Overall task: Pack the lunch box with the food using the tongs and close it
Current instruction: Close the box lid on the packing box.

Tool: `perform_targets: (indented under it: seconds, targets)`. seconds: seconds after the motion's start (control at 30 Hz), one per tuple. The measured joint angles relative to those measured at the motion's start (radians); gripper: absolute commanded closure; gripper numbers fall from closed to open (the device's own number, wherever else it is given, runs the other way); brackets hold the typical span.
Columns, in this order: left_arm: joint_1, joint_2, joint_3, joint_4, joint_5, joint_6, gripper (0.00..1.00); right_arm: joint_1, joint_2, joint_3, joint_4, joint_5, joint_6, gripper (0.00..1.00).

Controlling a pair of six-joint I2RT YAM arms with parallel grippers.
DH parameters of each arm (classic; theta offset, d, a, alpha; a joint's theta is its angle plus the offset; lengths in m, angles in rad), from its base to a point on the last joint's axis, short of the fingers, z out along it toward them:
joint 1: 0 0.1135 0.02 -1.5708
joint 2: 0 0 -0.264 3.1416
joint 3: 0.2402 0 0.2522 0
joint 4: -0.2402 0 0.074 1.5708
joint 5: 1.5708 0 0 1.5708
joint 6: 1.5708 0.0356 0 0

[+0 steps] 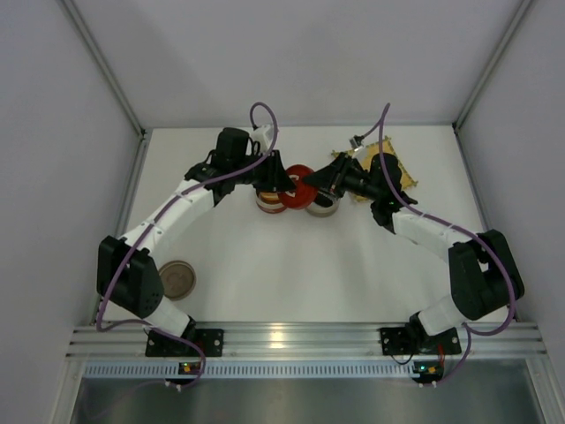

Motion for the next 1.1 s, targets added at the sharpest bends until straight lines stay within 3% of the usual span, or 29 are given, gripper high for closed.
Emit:
perform_targets:
  seconds: [0.13,0.27,0.3,0.33,0.4,0.43,0.6,0.8,0.97,1.1]
  targets:
    - [-0.001,0.008,0.000,-0.004,0.001,0.003,0.77,0.000,0.000,0.000,0.000,0.000,0.002,1.00]
    - [-0.003,0.008,0.000,-0.010,-0.012,0.016,0.92,0.000,0.001,0.000,0.001,-0.001,0.010,1.00]
    - [-0.004,0.008,0.000,-0.013,-0.014,0.017,0.96,0.000,0.001,0.000,0.000,-0.002,0.009,0.92]
    - [-0.004,0.008,0.000,-0.013,-0.014,0.021,0.99,0.001,0.002,0.000,-0.001,-0.001,0.009,0.63]
    - [-0.007,0.008,0.001,-0.019,-0.029,0.037,1.00,0.001,0.004,0.005,-0.010,-0.003,0.006,0.26]
    - [-0.008,0.008,0.002,-0.032,-0.038,0.048,1.00,0.001,0.005,0.013,-0.023,-0.006,-0.009,0.01]
    - [-0.008,0.008,0.057,-0.158,-0.120,0.105,1.00,-0.024,0.007,0.085,-0.124,-0.023,-0.108,0.01]
    - [0.006,0.018,0.257,-0.352,-0.295,0.130,1.00,-0.166,-0.024,0.167,-0.383,-0.018,-0.354,0.01]
    - [0.021,0.074,0.342,-0.470,-0.459,0.076,1.00,-0.311,-0.135,0.178,-0.594,0.023,-0.555,0.01]
    - [0.031,0.188,0.384,-0.546,-0.488,0.032,1.00,-0.385,-0.259,0.179,-0.697,0.045,-0.672,0.01]
